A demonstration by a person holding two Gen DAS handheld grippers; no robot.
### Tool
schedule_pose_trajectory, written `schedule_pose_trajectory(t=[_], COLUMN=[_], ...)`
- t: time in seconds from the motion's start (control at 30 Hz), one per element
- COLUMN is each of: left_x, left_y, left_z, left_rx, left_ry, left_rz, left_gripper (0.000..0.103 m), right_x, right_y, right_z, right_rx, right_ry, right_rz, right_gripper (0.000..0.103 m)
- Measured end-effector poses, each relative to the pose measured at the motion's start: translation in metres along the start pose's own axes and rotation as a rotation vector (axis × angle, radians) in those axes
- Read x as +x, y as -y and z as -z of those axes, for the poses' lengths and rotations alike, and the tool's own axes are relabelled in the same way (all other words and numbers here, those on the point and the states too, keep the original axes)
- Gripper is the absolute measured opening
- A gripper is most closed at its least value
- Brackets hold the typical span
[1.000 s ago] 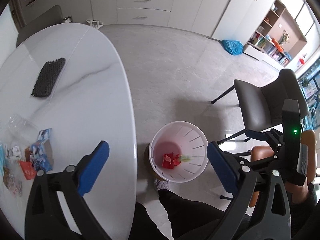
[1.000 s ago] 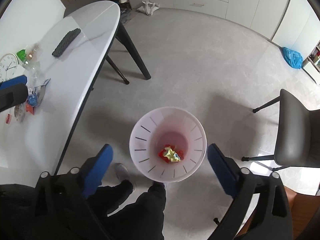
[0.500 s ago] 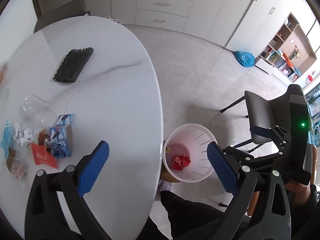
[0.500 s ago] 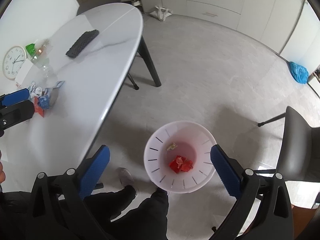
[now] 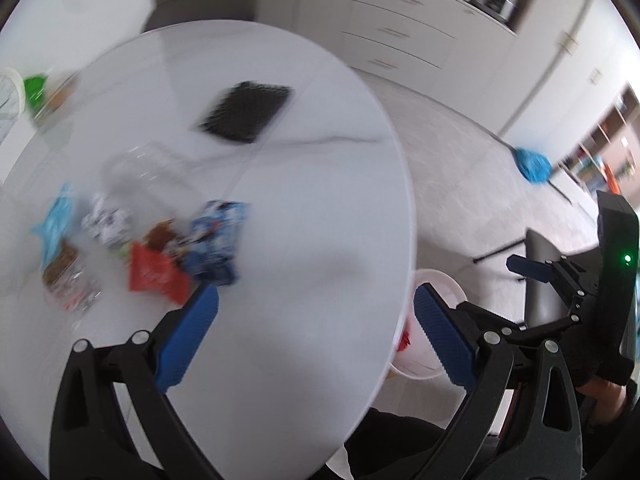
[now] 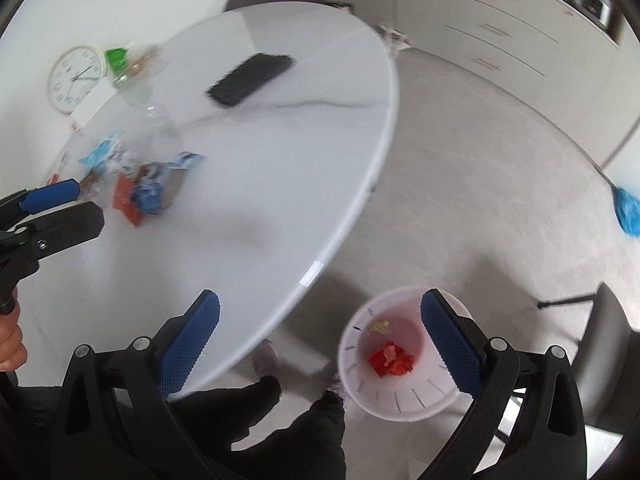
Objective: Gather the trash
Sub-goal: 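Move both tools back over the remaining trash on the table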
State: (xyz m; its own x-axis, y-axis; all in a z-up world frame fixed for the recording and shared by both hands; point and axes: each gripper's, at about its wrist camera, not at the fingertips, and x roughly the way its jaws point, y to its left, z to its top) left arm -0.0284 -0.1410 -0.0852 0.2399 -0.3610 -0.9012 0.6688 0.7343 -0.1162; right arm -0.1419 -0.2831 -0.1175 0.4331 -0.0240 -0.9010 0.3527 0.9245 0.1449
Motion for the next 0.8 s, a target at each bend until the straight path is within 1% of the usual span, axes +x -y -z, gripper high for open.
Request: schedule_pose_trajectory(t=[0.27,0.43,0.5,0.57,0.63,0.7,0.8], left_x=[-0.01,-0.015,-0.016,-0.015,-0.013,-0.011,-0.01], left_y=[-0.083,-0.122,-0.133,-0.142,-0.151,-0.16,-0.169], left_z=[0.021,0.033,0.035,0.037,0.039,0.04,0.042], left_rx=[-0.198,-0.284,-0.303,-0.316,-0.326,-0.335,-0.346], left_ry=[0.006,0.006,0.004,0.001,-0.003,-0.009,-0.018], left_rz=[-0.092,-0.137,-0.146,-0.15,-0.151,-0.153,-0.152], left_gripper=[0.094,0.094,0.094,0.094,0.094,0.094,0.094], right_x=[0.029,0.046,0.055,0.066,0.076,0.086,0.097], right_y=[-0.067,-0.108,-0.121,-0.132,-0.139,-0.143,-0.147], right_z=[-0.03,-0.046,-0.052,-0.06,-0.066,-0.073,-0.077], right_rx=[-0.15,-0.238,-0.259,-0.264,-0.252,-0.225,-0.204], right_ry=[0.001,0.009,0.002,-0.012,-0.03,-0.052,-0.081], right_rz=[-0.091,-0.131,-0.151,-0.165,-0.175,-0.198,-0.201], right_gripper=[0.1,0.099,0.091,0.087,0.082,0.072,0.065])
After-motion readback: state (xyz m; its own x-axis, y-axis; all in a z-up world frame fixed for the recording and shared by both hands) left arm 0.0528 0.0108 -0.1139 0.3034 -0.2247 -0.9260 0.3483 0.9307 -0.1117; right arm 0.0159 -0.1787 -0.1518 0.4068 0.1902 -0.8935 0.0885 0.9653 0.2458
